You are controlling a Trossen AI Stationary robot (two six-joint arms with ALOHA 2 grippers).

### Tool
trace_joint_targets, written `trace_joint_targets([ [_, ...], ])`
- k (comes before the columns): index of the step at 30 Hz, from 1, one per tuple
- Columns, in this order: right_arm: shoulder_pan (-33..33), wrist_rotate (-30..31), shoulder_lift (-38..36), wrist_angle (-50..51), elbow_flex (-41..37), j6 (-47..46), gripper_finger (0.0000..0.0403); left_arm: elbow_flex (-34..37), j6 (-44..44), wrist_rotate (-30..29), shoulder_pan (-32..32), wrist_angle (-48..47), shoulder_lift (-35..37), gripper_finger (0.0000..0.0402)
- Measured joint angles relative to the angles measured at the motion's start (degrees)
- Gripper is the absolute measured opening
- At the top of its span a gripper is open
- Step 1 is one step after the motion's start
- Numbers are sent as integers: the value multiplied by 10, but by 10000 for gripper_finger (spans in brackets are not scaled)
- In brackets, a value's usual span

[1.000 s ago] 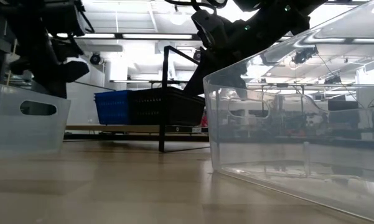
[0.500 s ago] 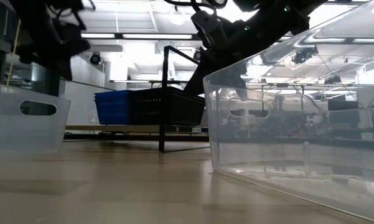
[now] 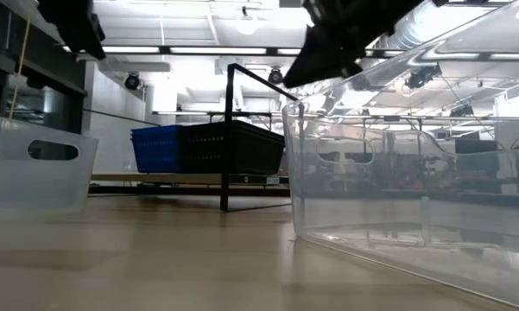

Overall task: Stack baskets on shelf by color
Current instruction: Stack the left transparent bin on top of the other transparent bin on the shelf

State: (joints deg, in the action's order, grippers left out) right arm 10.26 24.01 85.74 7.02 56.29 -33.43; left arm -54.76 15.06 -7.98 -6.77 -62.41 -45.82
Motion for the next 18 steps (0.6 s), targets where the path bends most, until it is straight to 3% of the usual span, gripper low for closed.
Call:
trace_joint_targets([
  [10, 0, 31, -67, 105, 0, 3, 0, 0, 58, 5, 129, 0, -63, 6],
  [18, 0, 29, -67, 112, 0, -7, 0, 0, 72, 2, 220, 27, -152, 57],
])
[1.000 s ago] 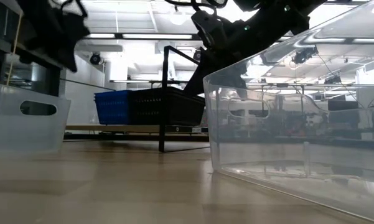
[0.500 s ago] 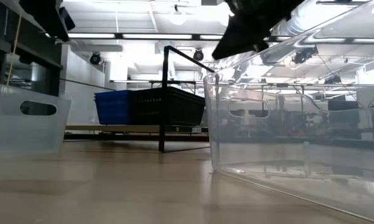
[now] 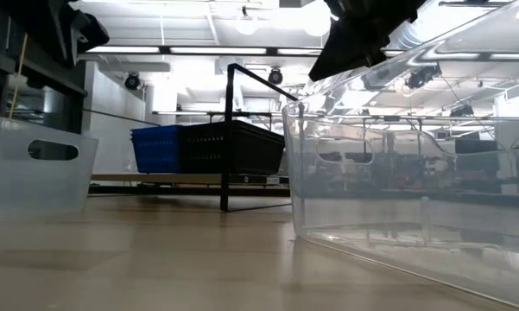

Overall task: Stack baskets on shelf by color
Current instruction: Stack the left transparent bin on top of the other transparent bin on the shelf

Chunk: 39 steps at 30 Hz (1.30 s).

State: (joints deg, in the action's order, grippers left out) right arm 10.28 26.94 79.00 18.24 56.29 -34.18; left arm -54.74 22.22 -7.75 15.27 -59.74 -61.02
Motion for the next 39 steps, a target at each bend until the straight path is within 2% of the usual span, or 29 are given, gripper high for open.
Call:
trace_joint_targets([
  [5, 0, 0, 0, 5, 0, 0, 0, 0, -45, -11, 52, 51, -51, 107],
  [11, 0, -5, 0, 8, 0, 1, 0, 0, -219, -18, 92, 79, -128, 164],
  [15, 0, -4, 1, 7, 0, -4, 0, 0, -329, -20, 93, 75, -183, 185],
  [19, 0, -4, 1, 3, 0, -5, 0, 0, -409, -22, 84, 74, -225, 190],
  [24, 0, -4, 1, 1, 0, -5, 0, 0, -474, -45, 68, 69, -250, 184],
  [31, 0, -4, 1, -3, 0, -5, 0, 0, -527, -45, 38, 75, -267, 162],
  [35, 0, -2, 1, -5, 0, -9, 0, 0, -547, -43, 27, 78, -267, 120],
  [39, 0, -2, 1, -5, 0, -12, 0, 0, -555, -41, 21, 81, -263, 48],
])
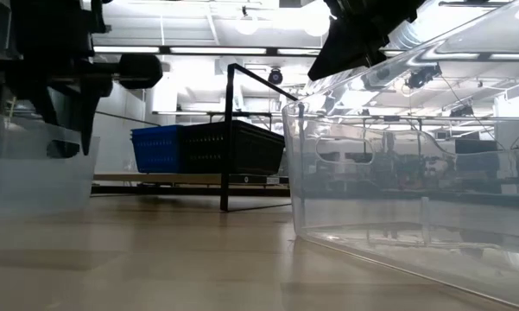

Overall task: Stack baskets on shelf by color
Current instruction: Stack the left transparent bin on top of the other transparent bin on the shelf

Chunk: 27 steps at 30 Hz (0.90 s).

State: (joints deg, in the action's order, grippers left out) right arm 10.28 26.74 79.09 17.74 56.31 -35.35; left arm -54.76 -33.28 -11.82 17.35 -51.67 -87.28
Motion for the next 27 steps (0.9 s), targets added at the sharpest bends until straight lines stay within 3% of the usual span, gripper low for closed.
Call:
trace_joint_targets([
  [3, 0, 0, 0, 1, 0, -4, 0, -15, 9, 36, -5, -19, 0, 8],
  [7, 0, 0, 0, 1, 0, -4, 0, -63, 47, 63, -13, -62, 6, 11],
  [13, -2, 0, 0, 2, 0, -2, 0, -186, 61, 54, -31, -149, 54, 2],
  [17, -2, 0, 0, 3, 0, -2, 0, -286, 59, -37, -63, -211, 108, 0],
  [22, -2, -1, 0, 4, 0, -4, 0, -378, -18, -179, -158, -243, 162, 0],
  [27, -2, -2, 0, 3, 0, -6, 0, -413, -152, -221, -311, -248, 172, 0],
])
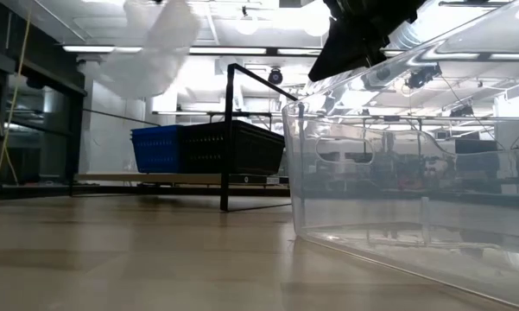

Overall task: Stack baskets on shelf by color
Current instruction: Stack the left transparent bin on top of the other transparent bin on the shelf

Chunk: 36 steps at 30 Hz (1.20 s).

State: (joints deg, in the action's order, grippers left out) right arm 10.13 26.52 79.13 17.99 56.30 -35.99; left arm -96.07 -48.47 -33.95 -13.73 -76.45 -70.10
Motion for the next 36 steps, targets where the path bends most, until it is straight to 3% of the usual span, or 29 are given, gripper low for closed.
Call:
trace_joint_targets([
  [5, 0, 0, 0, -3, 0, -1, 0, -1, -100, -3, -134, -7, -39, 0],
  [9, 1, 0, 0, -2, 0, -1, 0, -1, -125, 17, -178, -8, -71, 0],
  [23, 1, 1, 0, 9, 0, 14, 0, -1, -162, 68, -208, -37, -137, 0],
  [30, 1, 2, 0, 11, 0, 15, 0, -1, -138, 83, -208, -34, -149, 2],
  [36, 1, 2, 0, 11, 0, 15, 0, -1, -132, 98, -208, -31, -149, 26],
])
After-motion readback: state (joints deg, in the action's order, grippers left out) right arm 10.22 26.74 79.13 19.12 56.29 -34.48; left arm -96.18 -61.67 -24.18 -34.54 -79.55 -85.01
